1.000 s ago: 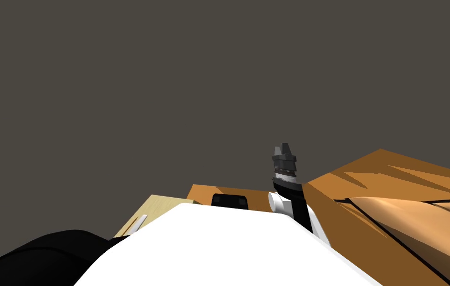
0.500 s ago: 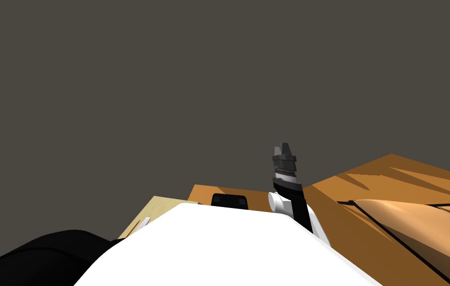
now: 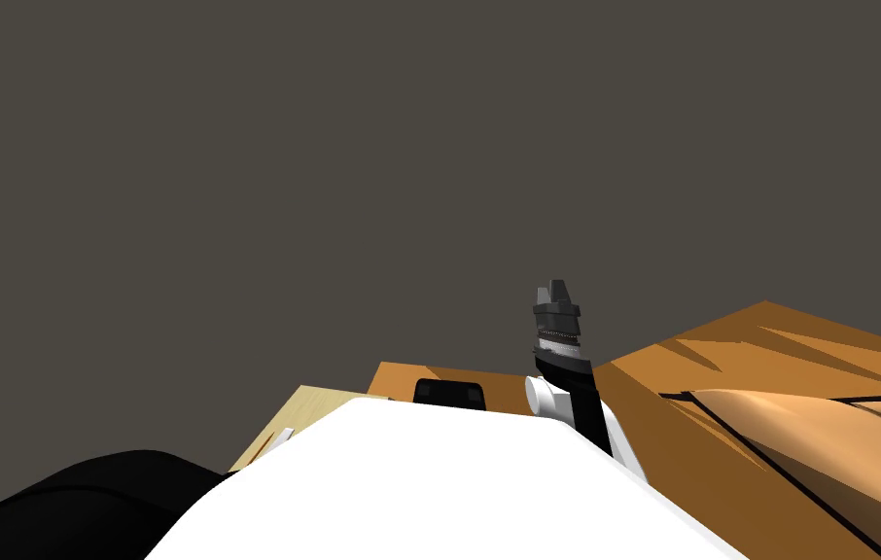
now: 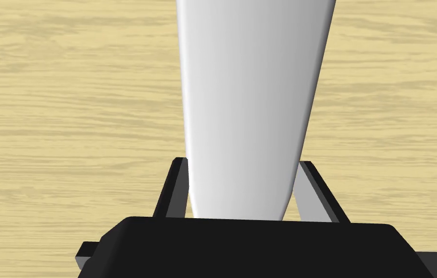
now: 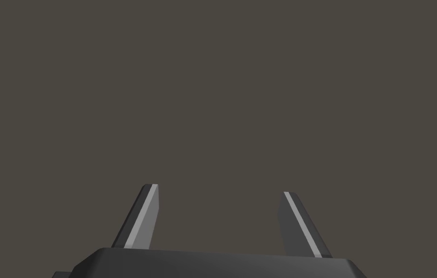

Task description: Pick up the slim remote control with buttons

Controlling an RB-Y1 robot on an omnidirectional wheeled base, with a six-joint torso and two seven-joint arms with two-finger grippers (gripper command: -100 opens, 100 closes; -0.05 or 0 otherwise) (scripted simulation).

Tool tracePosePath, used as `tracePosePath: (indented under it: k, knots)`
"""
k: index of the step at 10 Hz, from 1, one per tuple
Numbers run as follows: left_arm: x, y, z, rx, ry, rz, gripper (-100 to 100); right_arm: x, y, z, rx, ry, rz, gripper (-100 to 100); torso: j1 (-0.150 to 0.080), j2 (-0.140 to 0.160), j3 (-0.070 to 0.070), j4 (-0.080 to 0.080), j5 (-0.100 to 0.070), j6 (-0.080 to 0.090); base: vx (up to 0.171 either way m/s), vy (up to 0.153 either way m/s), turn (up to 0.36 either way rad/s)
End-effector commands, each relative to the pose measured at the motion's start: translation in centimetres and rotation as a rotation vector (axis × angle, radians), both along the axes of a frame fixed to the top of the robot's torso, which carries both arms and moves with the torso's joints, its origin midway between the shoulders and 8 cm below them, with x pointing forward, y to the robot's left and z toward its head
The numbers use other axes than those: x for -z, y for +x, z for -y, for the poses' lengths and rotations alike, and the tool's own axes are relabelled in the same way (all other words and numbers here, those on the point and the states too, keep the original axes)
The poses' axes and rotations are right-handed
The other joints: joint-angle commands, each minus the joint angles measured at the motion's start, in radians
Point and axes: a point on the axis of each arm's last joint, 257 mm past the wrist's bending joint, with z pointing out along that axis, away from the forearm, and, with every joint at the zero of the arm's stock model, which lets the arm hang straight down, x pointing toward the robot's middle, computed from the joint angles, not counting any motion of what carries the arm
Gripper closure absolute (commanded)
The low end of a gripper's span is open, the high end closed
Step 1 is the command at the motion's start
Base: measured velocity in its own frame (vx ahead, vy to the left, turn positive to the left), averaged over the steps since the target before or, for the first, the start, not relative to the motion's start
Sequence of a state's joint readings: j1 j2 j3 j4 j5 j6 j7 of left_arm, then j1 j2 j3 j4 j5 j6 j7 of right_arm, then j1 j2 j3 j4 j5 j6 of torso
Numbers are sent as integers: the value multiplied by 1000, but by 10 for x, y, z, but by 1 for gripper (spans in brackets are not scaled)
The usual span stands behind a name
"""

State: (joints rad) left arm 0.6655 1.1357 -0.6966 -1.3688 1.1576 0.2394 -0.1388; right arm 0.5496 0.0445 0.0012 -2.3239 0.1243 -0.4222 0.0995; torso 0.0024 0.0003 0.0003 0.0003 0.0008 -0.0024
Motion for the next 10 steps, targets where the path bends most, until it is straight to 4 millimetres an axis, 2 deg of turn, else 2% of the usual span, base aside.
tracePosePath:
  k: [1, 4, 5, 6, 9, 10]
  knots:
    - [0, 0, 0, 0, 0, 0, 100, 0, 0, 0, 0, 0, 0, 0, 0, 0, 0, 0, 0, 0, 0, 0, 0]
    - [0, 0, 0, 0, 0, 0, 100, 0, 0, 0, 0, 0, 0, 0, 0, 0, 0, 0, 0, 0, 0, 0, 0]
    - [0, 0, 0, 0, 0, 0, 0, 0, 0, 0, 0, 0, 0, 0, 0, 0, 0, 0, 0, 0, 0, 0, 0]
    - [-9, 2, -4, 2, -2, -1, 100, 0, 0, 0, 0, 0, 0, 0, 0, 0, 0, 0, 0, 0, -6, -13, 23]
    - [-13, 3, -5, 2, -3, -1, 100, 0, 0, 0, 0, 0, 0, 0, -2, 1, 0, 0, -1, 0, -5, -15, 10]
    - [-13, 3, -5, 3, -4, -1, 0, 0, 0, 0, 0, 0, 0, 0, -1, 0, 0, 0, 0, 0, 0, 0, 0]
